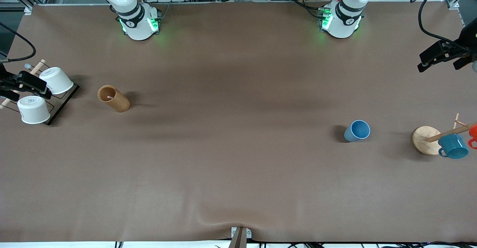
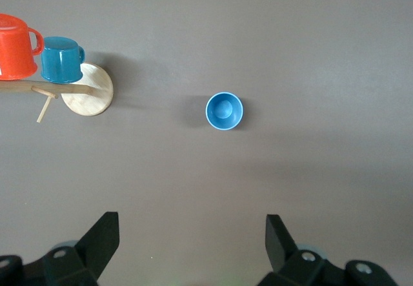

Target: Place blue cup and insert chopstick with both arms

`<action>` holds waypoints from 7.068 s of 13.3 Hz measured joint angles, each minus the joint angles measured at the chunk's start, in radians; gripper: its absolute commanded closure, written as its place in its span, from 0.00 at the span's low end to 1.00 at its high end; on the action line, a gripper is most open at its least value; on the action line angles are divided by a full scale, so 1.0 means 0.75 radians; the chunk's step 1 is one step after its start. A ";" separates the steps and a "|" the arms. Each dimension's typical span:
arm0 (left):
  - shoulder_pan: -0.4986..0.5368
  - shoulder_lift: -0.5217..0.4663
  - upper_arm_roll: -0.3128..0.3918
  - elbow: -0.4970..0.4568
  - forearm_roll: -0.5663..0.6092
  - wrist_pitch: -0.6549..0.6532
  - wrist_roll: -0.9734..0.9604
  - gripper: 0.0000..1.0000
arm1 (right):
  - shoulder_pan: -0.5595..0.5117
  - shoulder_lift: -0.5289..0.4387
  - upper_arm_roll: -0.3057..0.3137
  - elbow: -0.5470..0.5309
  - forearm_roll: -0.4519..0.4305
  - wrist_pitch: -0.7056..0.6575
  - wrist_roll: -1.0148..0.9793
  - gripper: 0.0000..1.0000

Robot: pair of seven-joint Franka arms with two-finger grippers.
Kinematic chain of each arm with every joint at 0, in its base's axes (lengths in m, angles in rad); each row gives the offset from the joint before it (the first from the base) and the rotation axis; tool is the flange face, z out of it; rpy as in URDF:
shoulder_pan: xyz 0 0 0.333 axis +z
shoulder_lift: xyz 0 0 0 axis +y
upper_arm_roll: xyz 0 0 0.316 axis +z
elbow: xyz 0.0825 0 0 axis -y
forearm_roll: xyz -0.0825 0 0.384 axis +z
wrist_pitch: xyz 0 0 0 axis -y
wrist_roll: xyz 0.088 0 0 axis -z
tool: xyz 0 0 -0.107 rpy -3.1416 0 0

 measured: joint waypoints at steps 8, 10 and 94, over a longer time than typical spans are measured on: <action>-0.002 0.016 -0.003 -0.002 0.000 0.000 0.001 0.00 | 0.064 0.019 0.008 -0.033 0.000 -0.051 0.011 0.00; -0.002 0.060 -0.003 -0.011 0.000 0.023 0.001 0.00 | 0.138 0.042 0.012 -0.056 -0.019 -0.080 0.146 0.00; 0.206 0.163 -0.396 -0.006 0.084 0.213 -0.292 0.00 | 0.337 0.254 0.647 -0.026 0.182 0.157 1.717 1.00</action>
